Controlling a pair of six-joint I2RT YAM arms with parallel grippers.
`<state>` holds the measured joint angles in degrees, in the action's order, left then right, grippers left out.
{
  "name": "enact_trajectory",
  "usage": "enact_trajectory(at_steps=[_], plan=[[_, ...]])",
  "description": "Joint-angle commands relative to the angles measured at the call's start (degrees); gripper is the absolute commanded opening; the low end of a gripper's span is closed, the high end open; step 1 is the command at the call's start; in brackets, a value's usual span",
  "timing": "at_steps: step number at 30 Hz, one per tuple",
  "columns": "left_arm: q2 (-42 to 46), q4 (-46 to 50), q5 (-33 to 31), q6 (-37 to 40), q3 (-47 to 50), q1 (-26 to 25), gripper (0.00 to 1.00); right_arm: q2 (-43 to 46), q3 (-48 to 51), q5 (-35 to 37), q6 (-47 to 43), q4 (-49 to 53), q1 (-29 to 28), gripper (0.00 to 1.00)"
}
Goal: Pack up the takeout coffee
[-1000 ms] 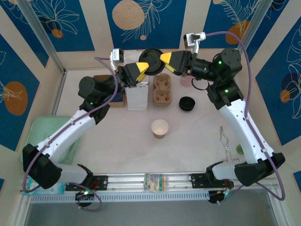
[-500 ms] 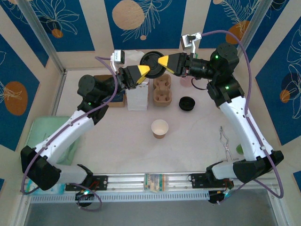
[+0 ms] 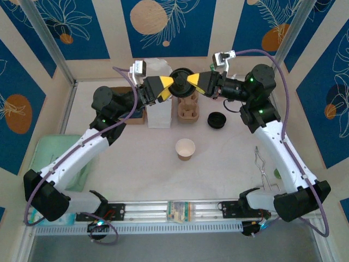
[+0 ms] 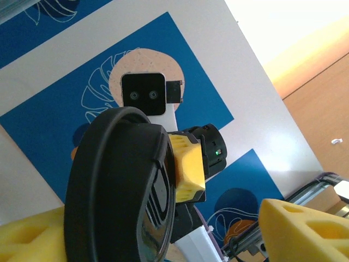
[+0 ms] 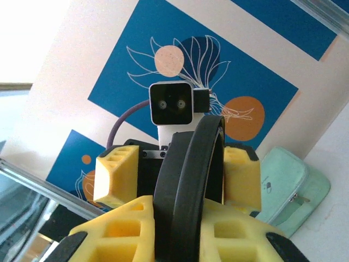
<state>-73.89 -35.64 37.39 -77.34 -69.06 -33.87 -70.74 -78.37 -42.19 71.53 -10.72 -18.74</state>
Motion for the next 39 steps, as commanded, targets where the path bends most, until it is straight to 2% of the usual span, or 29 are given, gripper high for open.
enact_trajectory(at_steps=[1, 6, 13, 19, 26, 32, 39], plan=[[3.29, 1.0, -0.36, 2.93, 1.19, 1.06, 0.82, 3.37, 3.13, 2.1, 3.75, -4.83, 1.83, 0.08], [7.16, 11.38, -2.5, 9.23, 4.95, 2.81, 0.88, 7.14, 8.45, 2.99, 5.94, -6.13, 4.75, 0.08], [11.25, 22.7, -7.24, 14.73, 10.13, 4.6, 0.89, 12.16, 20.8, 3.34, 7.59, -7.88, 6.32, 0.08], [11.57, 24.38, -8.07, 16.03, 12.64, 4.6, 0.89, 14.72, 33.75, 3.36, 10.26, -12.45, 5.69, 0.07], [11.38, 22.14, -8.53, 14.83, 16.78, 4.6, 0.89, 14.01, 46.29, 3.65, 13.09, -20.7, 4.2, 0.07], [11.58, 22.1, -8.86, 14.87, 19.14, 4.6, 0.89, 10.83, 51.99, 3.35, 12.13, -25.03, 2.72, 0.07], [11.22, 20.91, -9.68, 14.91, 25.5, 3.41, 0.89, 2.89, 55.55, 2.7, 10.61, -32.32, 0.82, 0.06]])
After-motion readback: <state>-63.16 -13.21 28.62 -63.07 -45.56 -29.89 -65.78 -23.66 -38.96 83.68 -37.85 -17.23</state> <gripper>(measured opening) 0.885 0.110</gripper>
